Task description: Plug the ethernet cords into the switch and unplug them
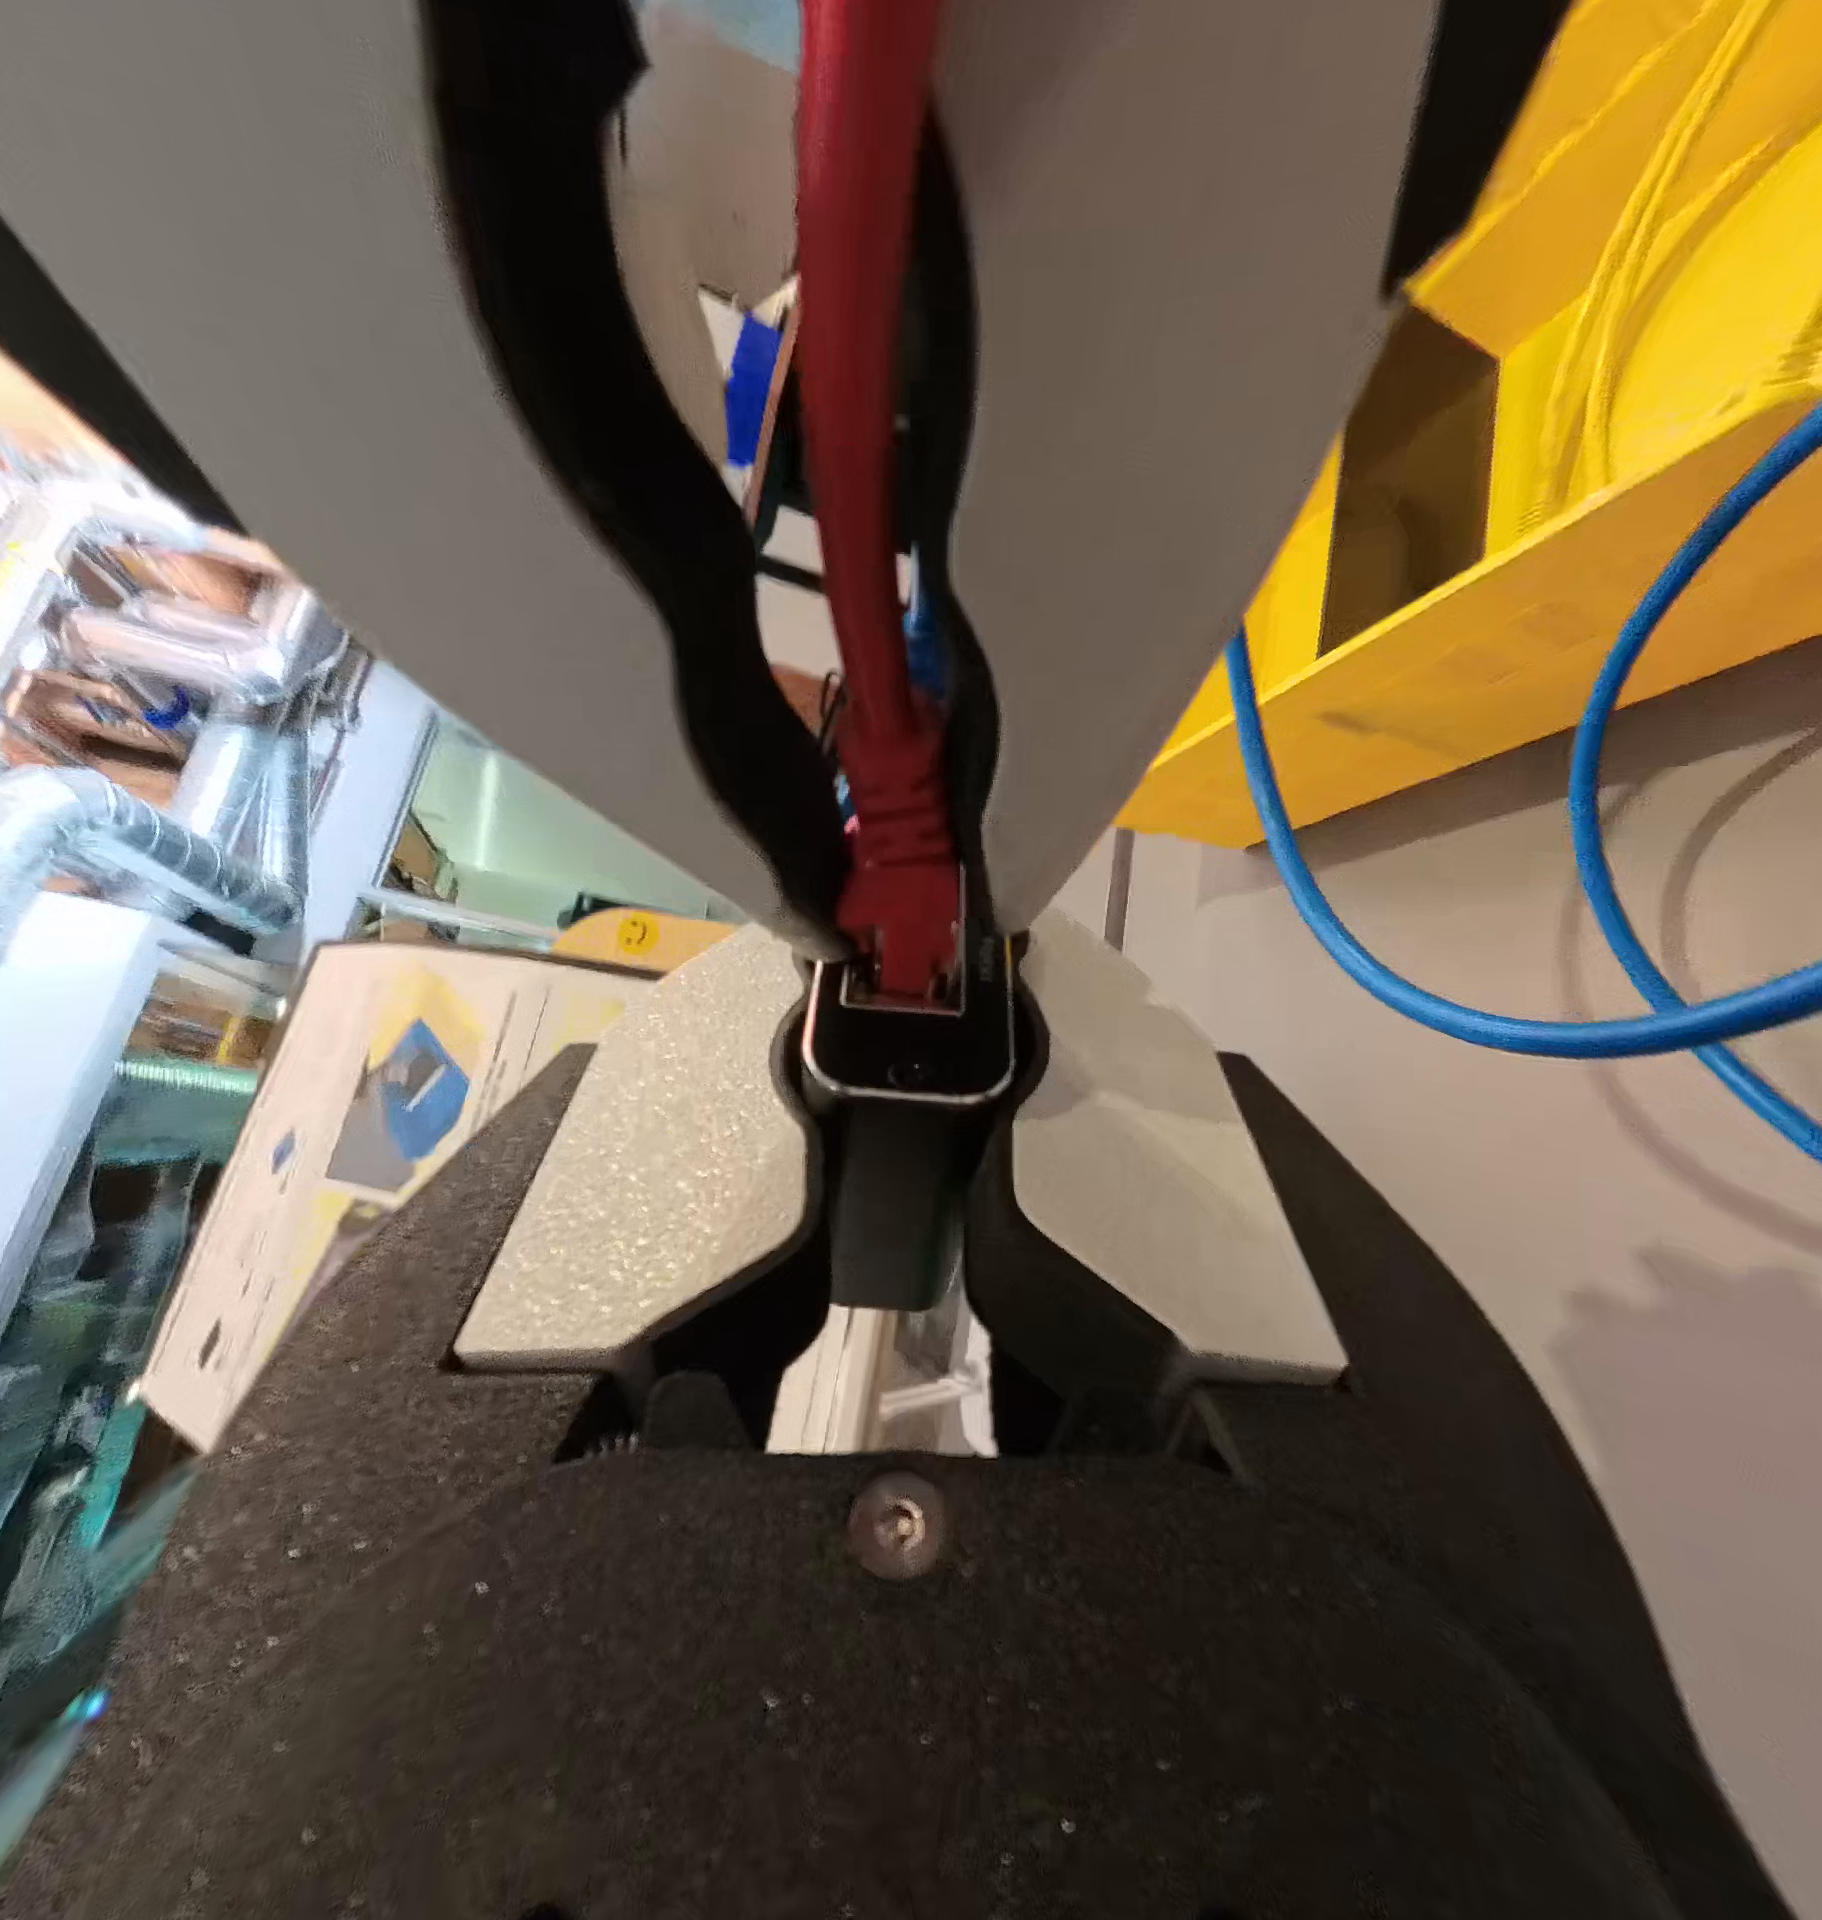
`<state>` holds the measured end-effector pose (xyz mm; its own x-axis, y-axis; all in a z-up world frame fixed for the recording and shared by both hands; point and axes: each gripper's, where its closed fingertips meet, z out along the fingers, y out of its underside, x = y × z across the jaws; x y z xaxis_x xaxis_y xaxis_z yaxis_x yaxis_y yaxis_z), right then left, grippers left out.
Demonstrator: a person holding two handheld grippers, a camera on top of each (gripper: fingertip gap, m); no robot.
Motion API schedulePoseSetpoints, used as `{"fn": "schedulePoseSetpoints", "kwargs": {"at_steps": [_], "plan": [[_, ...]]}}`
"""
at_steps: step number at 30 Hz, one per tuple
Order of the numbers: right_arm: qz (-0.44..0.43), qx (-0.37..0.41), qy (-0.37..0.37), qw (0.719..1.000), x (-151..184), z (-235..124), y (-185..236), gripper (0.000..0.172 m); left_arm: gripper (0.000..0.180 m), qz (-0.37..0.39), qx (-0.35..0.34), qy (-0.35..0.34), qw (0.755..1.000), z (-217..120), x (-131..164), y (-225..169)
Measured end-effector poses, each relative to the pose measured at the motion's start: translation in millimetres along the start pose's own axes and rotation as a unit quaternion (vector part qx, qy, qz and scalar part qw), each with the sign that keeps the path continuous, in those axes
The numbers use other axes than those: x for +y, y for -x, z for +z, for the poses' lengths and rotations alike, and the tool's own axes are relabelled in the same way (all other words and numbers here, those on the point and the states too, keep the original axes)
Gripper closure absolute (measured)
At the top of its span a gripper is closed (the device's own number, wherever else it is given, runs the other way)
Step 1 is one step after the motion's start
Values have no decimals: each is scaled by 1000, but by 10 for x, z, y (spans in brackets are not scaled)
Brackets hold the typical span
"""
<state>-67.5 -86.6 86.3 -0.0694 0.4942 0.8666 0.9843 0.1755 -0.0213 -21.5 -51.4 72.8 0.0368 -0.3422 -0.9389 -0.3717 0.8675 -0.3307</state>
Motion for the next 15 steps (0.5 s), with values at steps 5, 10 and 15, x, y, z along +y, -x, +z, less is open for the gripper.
{"fn": "schedulePoseSetpoints", "kwargs": {"at_steps": [5, 10, 15], "plan": [[6, 25, -42, 999, -156, 39, -79, 158, 137, 25, -95, -9, 995, -64, -112, 201], [-19, 29, -17, 999, -120, 138, -75, 159, 138, 23, -88, 11, 996, -3, 11, 165], [-30, 30, -21, 999, -118, 180, -60, 159, 138, 25, -76, 17, 997, 27, 87, 127]]}}
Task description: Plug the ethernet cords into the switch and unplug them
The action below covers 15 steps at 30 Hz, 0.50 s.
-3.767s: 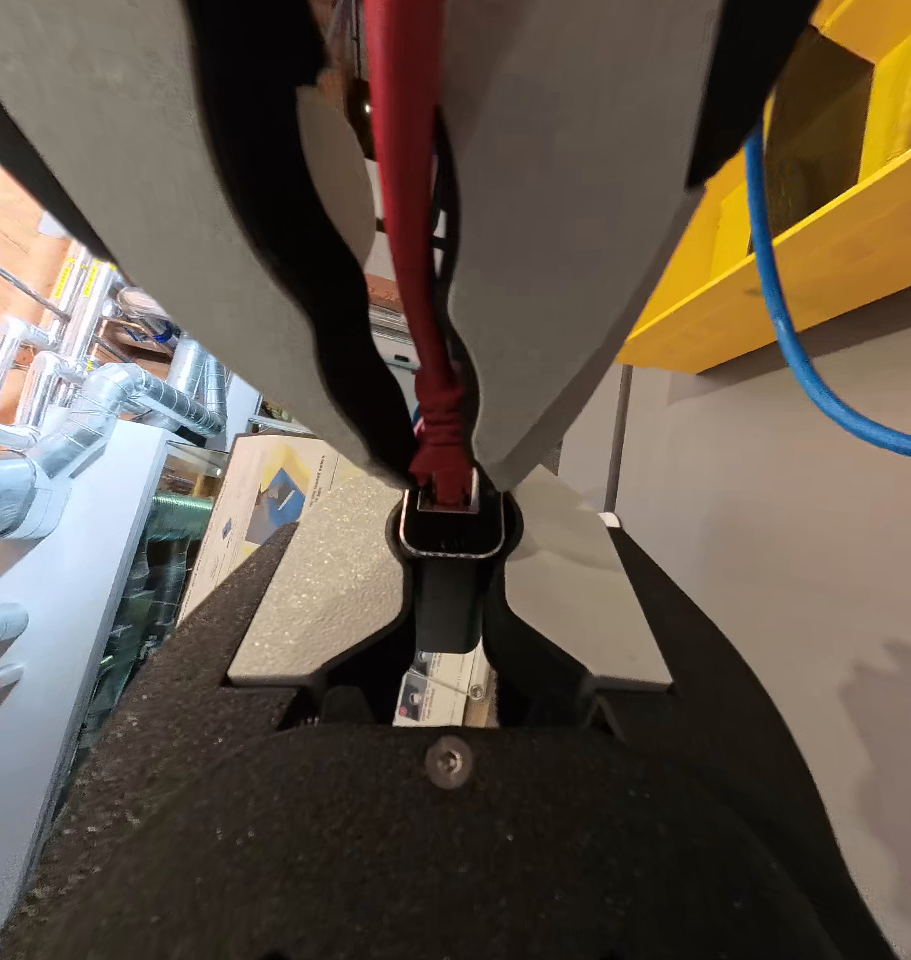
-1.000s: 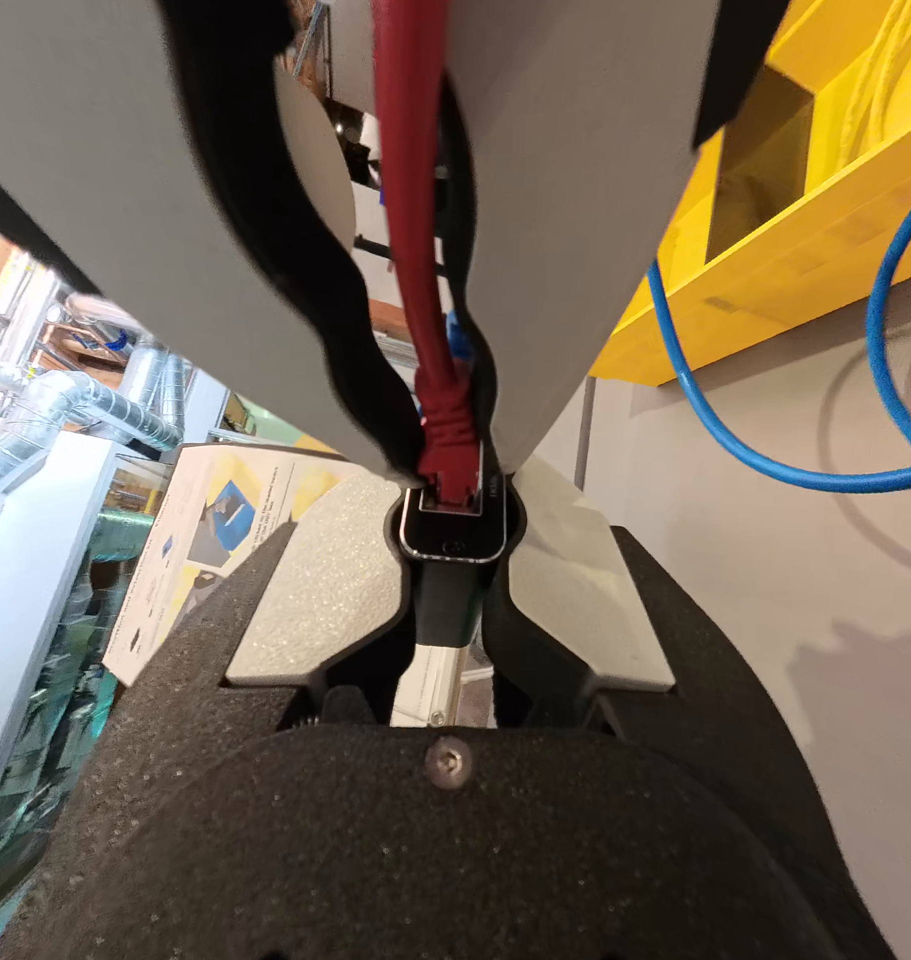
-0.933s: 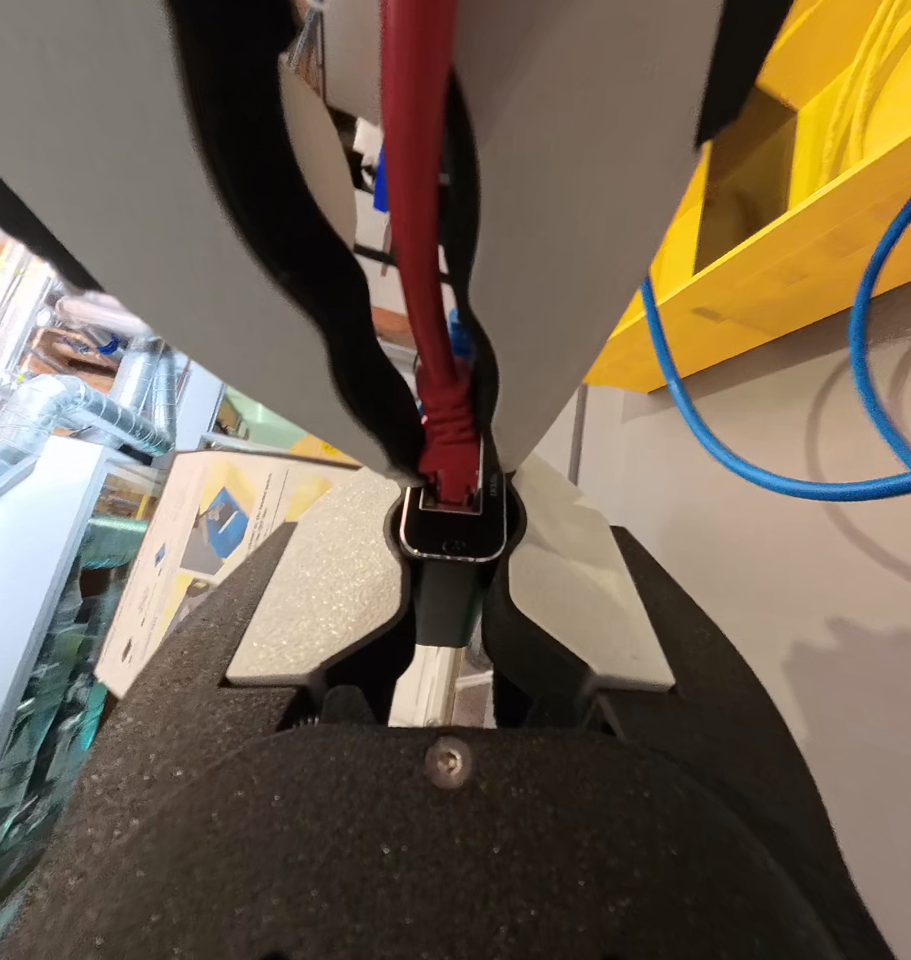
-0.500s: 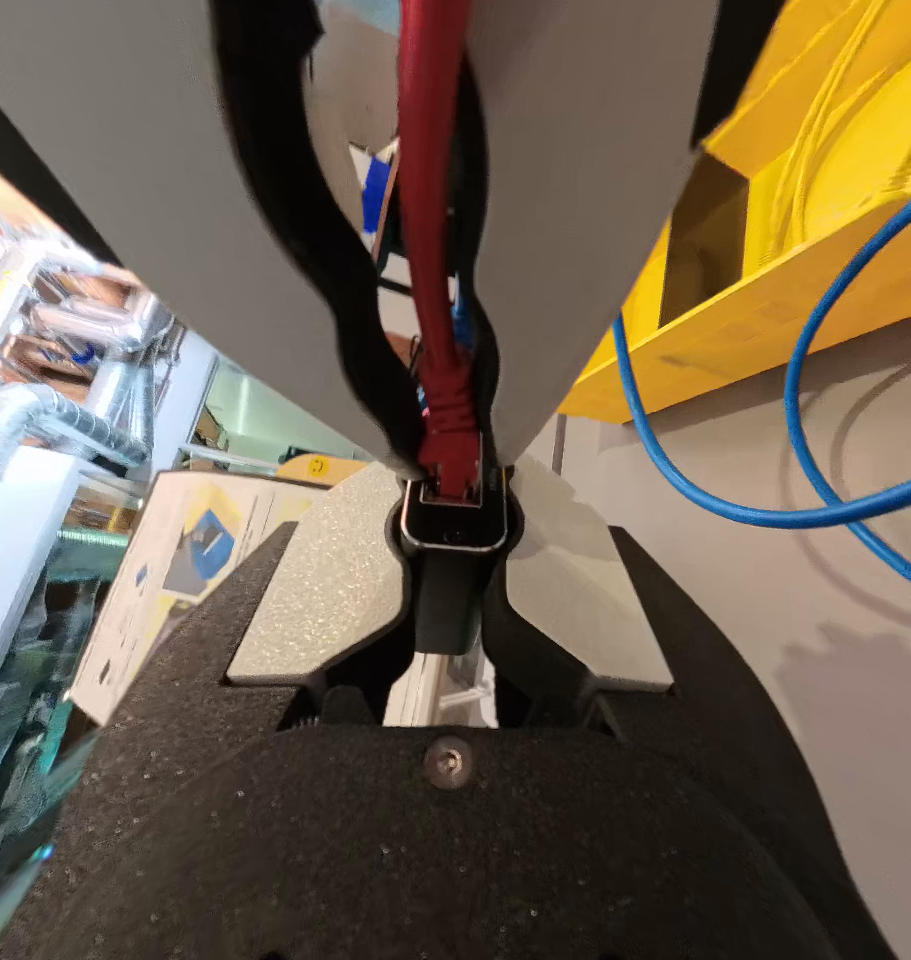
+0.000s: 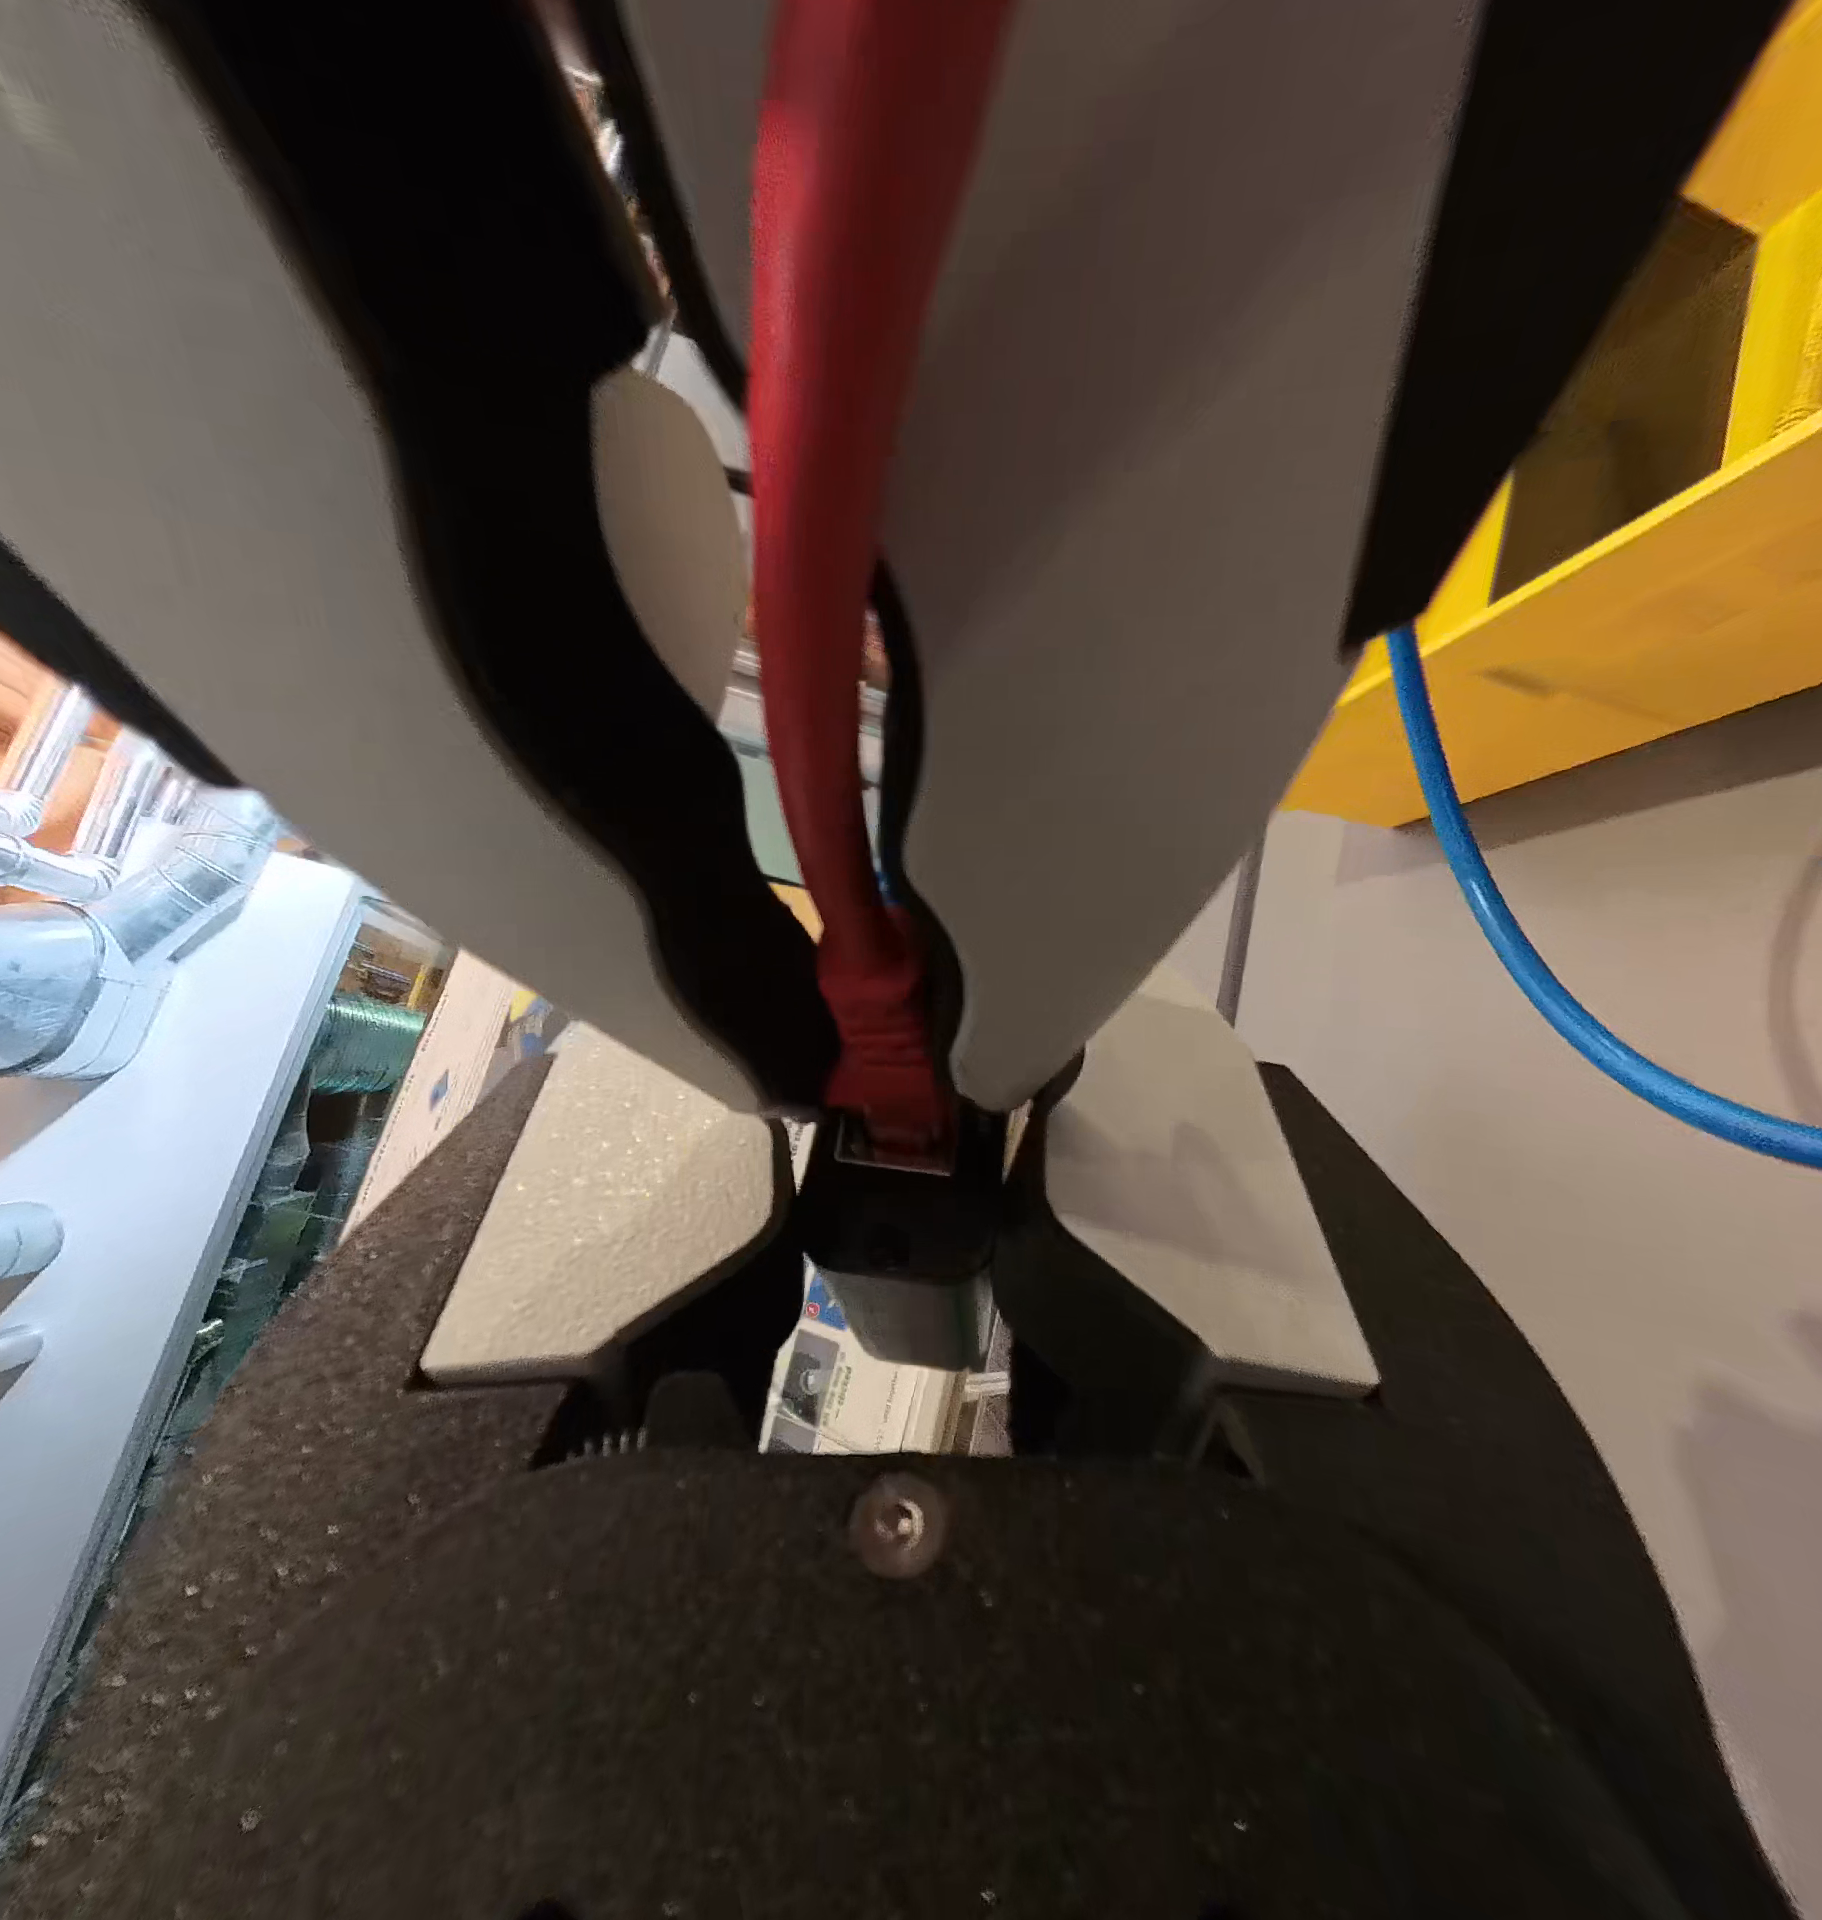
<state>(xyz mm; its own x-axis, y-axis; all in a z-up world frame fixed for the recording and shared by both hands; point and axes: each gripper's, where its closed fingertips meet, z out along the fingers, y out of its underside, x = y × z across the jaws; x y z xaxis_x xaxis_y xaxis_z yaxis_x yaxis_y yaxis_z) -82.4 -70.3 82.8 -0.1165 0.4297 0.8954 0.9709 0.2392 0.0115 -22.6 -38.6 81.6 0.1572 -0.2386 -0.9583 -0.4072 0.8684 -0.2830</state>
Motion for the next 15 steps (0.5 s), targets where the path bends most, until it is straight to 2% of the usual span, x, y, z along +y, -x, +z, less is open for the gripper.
{"fn": "schedulePoseSetpoints", "kwargs": {"at_steps": [4, 15], "plan": [[-5, 6, -24, 1000, -39, -49, -19, 157, 138, 11, 5, -44, 999, -63, -122, 18], [-7, 9, -36, 999, -51, -136, -43, 158, 140, -18, 21, -45, 999, -114, -151, 38]]}}
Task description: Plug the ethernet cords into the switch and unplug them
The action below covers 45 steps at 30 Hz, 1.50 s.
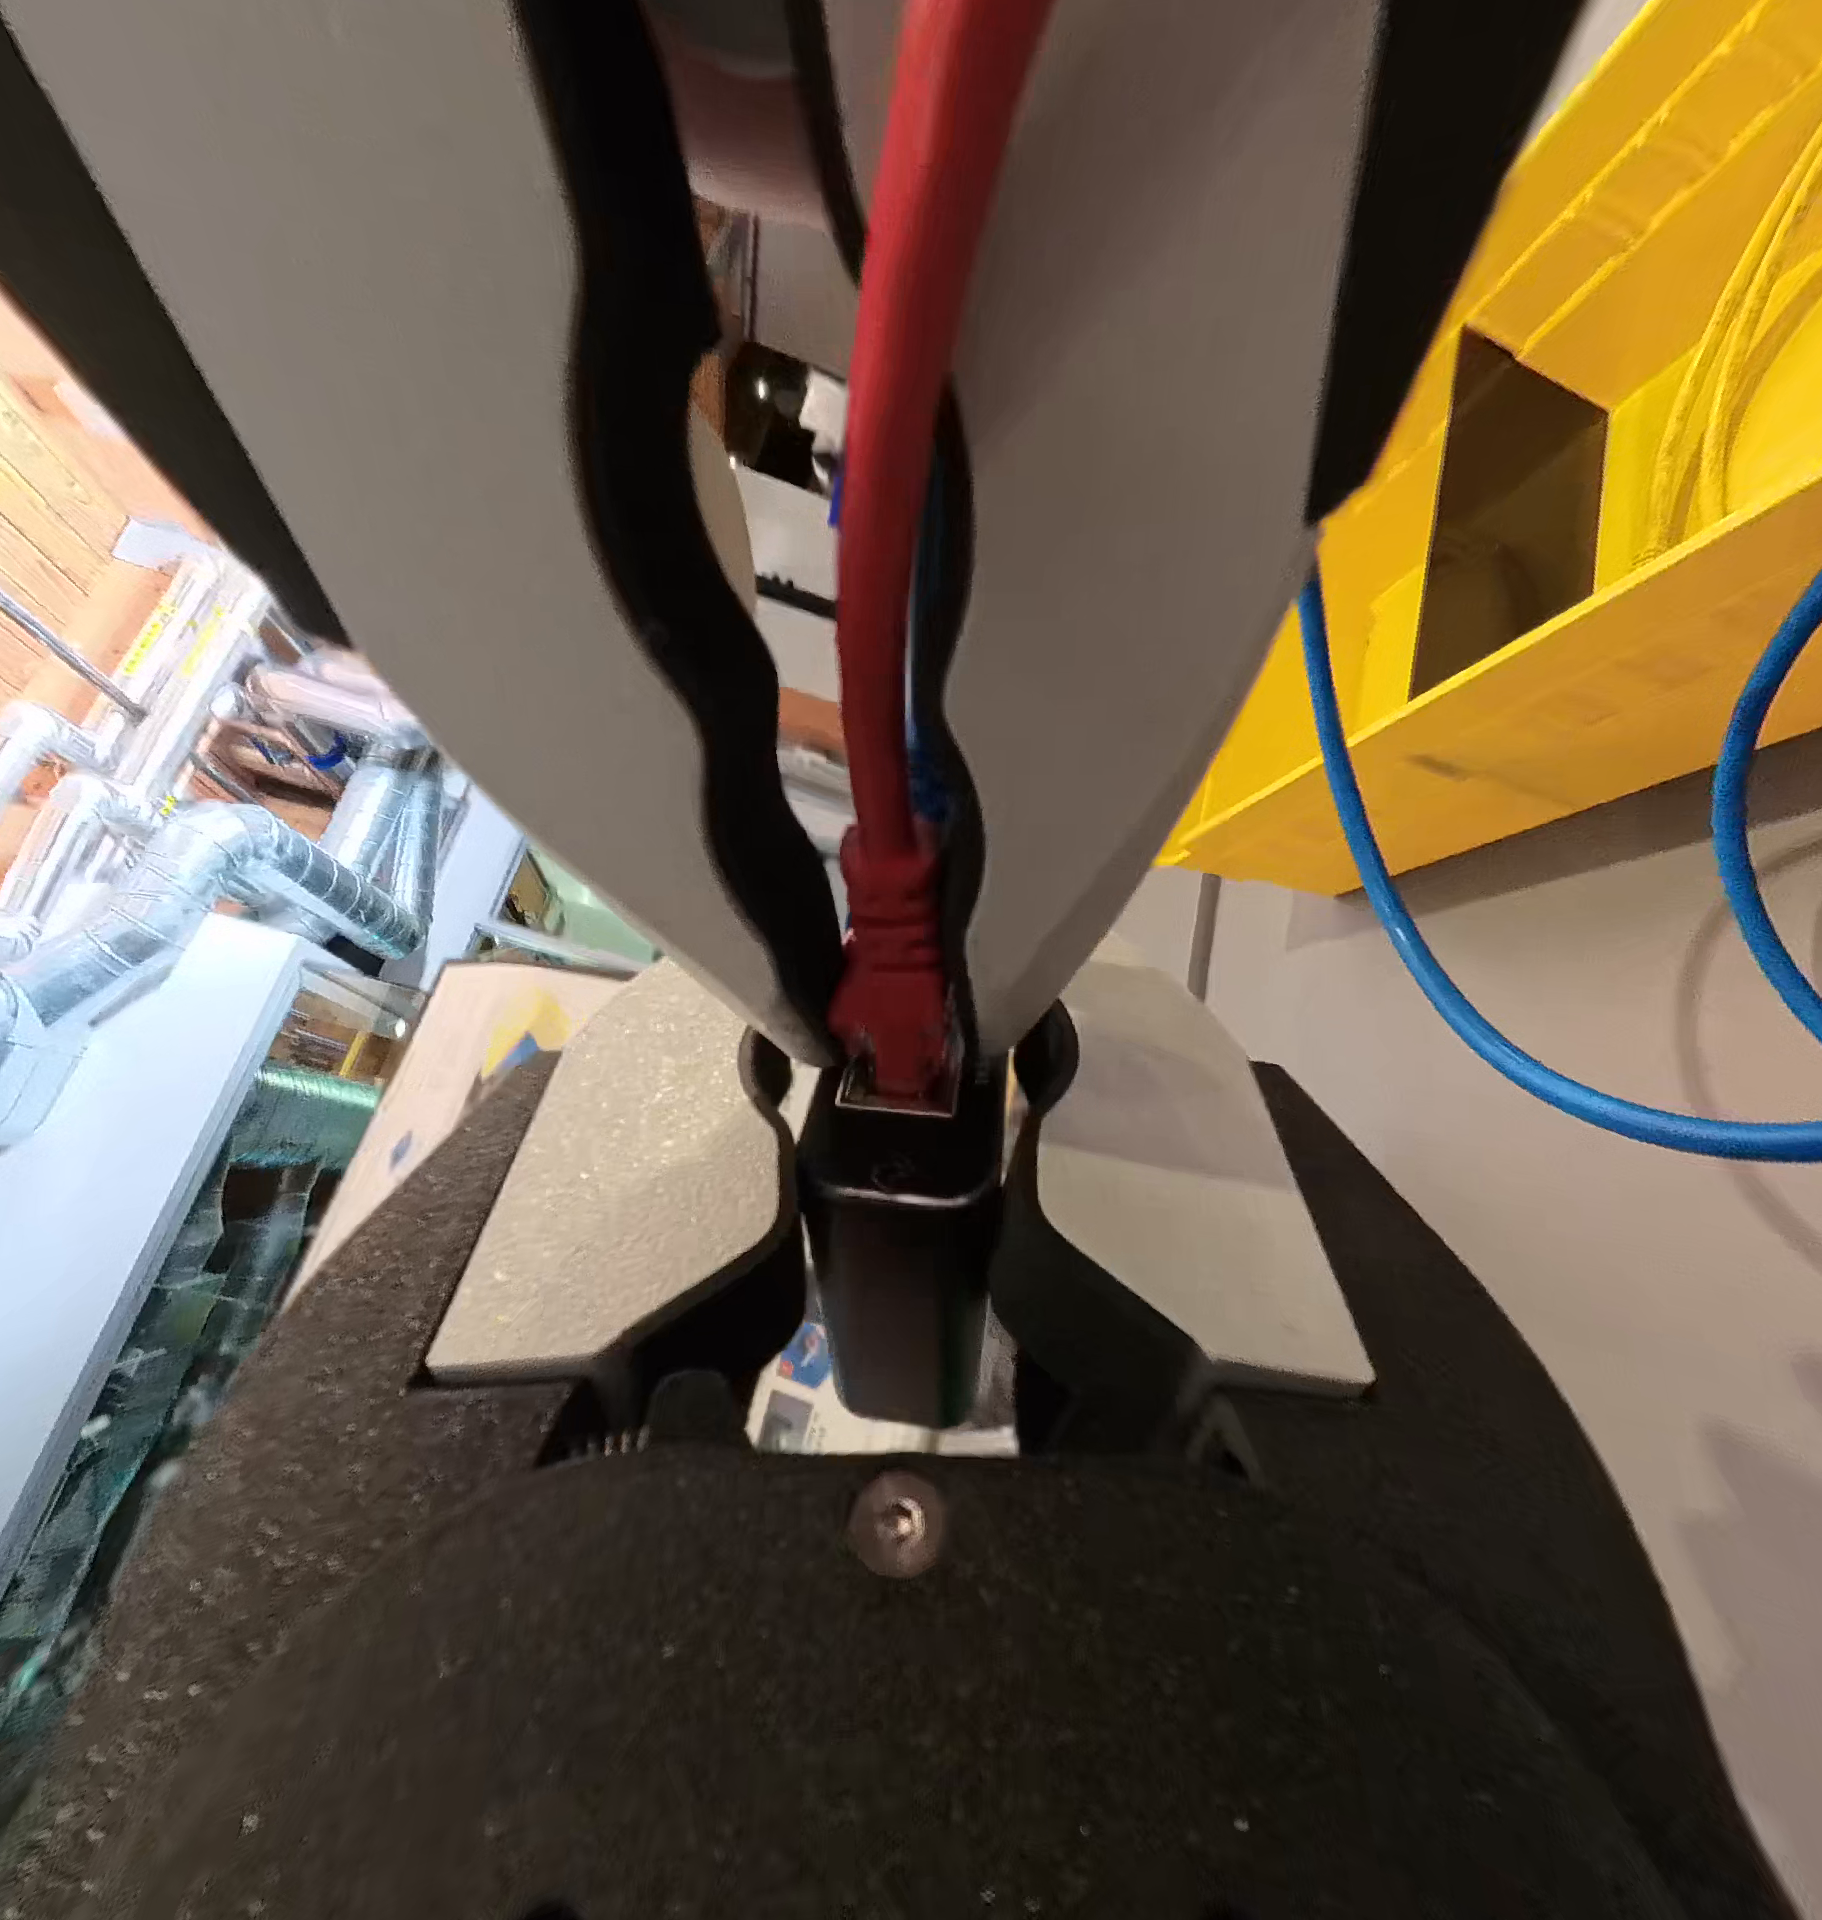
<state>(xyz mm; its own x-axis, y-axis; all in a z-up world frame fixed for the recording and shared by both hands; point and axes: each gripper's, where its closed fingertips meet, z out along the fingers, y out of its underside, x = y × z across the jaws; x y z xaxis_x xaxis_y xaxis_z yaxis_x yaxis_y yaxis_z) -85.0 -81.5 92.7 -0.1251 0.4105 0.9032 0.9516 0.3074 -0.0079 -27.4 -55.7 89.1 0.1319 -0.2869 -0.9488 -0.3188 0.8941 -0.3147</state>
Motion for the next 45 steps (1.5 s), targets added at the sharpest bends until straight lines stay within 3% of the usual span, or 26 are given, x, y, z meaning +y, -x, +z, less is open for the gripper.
{"fn": "schedulePoseSetpoints", "kwargs": {"at_steps": [4, 17, 20, 24, 25, 28, 30, 32, 34, 37, 39, 40, 42, 45], "plan": [[1, -11, 24, 1000, 83, 39, 82, 158, 141, -8, -4, 28, 1000, 83, 78, -66], [31, -1, 57, 998, 73, 15, 171, 159, 141, 28, 9, 13, 999, 94, 59, -165], [39, 4, 35, 999, 99, 2, 171, 158, 141, 25, 15, 24, 999, 109, 52, -178], [-5, 31, -13, 999, 77, -54, 107, 158, 143, -1, 64, 12, 998, 46, -30, -206], [-13, 40, -11, 999, 119, -82, 77, 158, 153, -11, 77, 10, 997, -1, -19, -188], [-47, 68, -9, 997, 212, -206, 30, 158, 134, -77, 102, 9, 992, -133, 177, -19], [-68, 98, -11, 993, 204, -295, -8, 158, 120, -216, 176, -52, 959, -238, 166, 2], [-93, 122, -26, 988, 124, -362, -2, 158, 100, -351, 253, -149, 889, -358, -10, 44], [-118, 130, -47, 983, -8, -401, 65, 158, 90, -404, 307, -230, 831, -496, -203, 75], [-147, 129, -86, 977, -247, -441, 170, 158, 91, -392, 348, -286, 802, -641, -391, 8], [-164, 137, -95, 972, -323, -465, 177, 158, 100, -383, 406, -320, 765, -824, -575, -80], [-169, 133, -101, 971, -349, -476, 189, 158, 100, -371, 425, -325, 759, -876, -631, -142], [-172, 121, -119, 970, -403, -490, 239, 158, 110, -344, 433, -319, 770, -881, -673, -231], [-177, 114, -125, 969, -413, -498, 269, 158, 118, -346, 442, -339, 755, -907, -730, -249]]}}
